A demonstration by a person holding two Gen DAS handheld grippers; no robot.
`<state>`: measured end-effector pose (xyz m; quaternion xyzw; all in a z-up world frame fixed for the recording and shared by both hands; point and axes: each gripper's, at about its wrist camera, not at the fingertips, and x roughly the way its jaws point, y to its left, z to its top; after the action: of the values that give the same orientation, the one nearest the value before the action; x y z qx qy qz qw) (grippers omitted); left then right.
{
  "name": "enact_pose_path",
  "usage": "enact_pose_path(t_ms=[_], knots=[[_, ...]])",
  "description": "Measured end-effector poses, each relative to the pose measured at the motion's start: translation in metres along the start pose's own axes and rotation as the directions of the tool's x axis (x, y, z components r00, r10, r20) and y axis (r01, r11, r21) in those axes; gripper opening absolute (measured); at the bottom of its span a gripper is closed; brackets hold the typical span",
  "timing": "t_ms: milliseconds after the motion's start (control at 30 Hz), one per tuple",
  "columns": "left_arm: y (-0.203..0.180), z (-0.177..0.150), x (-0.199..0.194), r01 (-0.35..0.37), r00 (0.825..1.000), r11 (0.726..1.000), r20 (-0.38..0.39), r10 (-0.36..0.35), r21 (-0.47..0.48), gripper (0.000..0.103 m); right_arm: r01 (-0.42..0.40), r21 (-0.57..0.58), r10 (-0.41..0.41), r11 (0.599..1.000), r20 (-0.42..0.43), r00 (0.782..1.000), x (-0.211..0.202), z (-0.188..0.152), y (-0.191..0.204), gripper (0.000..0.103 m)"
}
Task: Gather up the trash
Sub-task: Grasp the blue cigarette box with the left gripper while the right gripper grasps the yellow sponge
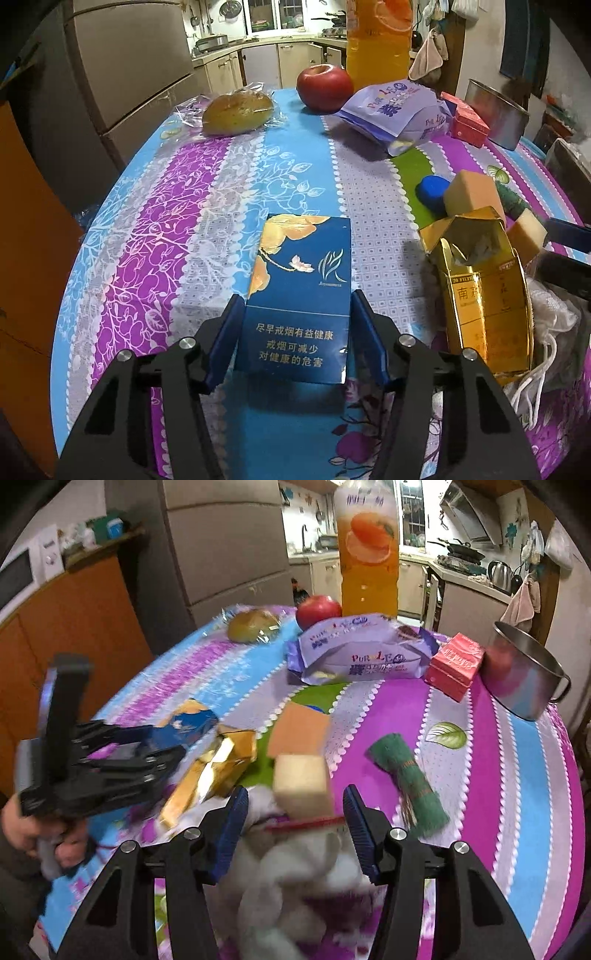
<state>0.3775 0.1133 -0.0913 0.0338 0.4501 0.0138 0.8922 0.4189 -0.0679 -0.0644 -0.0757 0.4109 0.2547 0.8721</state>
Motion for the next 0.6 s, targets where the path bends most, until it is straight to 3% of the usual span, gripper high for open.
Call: enact_pose_path(t_ms=[167,300,400,600], knots=[[-0.002,-0.001,-0.001,-0.009,1.000,1.000,0.010,0.009,0.002,0.055,0.025,0.018,-0.025,1.000,-0.012,1.000,0.019,0.005,-0.004,0.053],[-0.004,-0.001,-0.001,-0.016,1.000,1.000,0.016,0.016,0.000,0.054,0.026,0.011,-0.026,1.000,-0.013,1.000,0.019,0.006,0.000,0.037],[-0.005,-0.002,-0.001,-0.025,0.999,1.000,0.021,0.025,-0.001,0.054,0.029,0.018,-0.029,0.999,0.001,1.000,0.014,0.002,-0.001,0.035],[-0.006,-0.005,-0.006,-0.034,0.999,0.999,0.028,0.034,-0.009,0.054,0.013,0.053,-0.019,0.998,0.113,0.993,-0.020,-0.003,-0.002,0.034]])
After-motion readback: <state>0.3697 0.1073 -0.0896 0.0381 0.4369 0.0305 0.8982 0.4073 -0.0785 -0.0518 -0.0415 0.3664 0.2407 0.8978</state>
